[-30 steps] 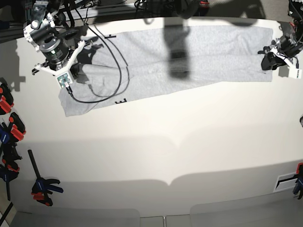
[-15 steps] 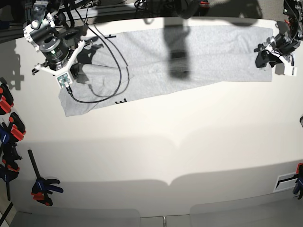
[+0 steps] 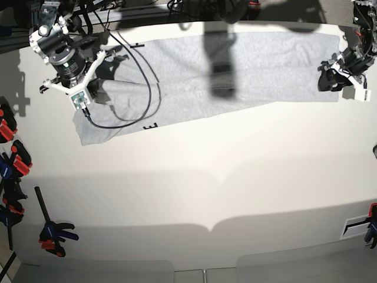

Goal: Fold the T-shirt properly

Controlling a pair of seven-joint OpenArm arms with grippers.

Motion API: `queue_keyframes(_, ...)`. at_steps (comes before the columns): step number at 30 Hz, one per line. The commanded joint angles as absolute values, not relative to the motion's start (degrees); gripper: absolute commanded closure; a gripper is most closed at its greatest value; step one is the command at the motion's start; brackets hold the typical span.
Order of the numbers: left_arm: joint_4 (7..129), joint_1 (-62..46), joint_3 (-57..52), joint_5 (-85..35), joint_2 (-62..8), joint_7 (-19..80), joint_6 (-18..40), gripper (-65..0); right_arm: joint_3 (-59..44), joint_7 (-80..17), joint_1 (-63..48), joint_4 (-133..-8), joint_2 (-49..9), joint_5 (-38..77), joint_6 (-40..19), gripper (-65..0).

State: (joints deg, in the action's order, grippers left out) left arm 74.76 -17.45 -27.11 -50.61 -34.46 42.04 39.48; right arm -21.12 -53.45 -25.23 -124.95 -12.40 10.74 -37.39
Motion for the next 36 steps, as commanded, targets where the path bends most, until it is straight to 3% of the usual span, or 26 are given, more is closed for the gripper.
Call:
queue_keyframes(1,75.64,-17.17,-27.7,-51.66,-35.81,41.12,40.0,-21.5,-21.41,-52.31,-25.1,-126.04,-13.02,11.11,-37.67,0.0)
queue_keyframes(5,75.75,-17.17,-27.7,-56.77,-36.18,43.44,40.0,0.0,-21.41,-52.6,-25.12,-126.04,-13.04,10.68,-37.67,0.0)
queue_keyframes(13,80.01,-20.51,-27.73,-65.65,-36.45,53.47,40.0,0.0,-21.43,-53.63,-25.12,-126.04,-13.04,10.68,-37.67,0.0)
queue_keyframes(26,85.6,-32.38,-27.83,-65.87,-40.84,53.56,40.0,0.0,-21.43,-54.11,-25.15,-126.04,-13.04,9.21,-37.6,0.0)
queue_keyframes(36,85.58,-32.38,-27.83,-56.07,-40.84,47.62,40.0,0.0,-21.43,-54.28,-25.15,-125.99,-13.17,2.96,-31.09,0.0)
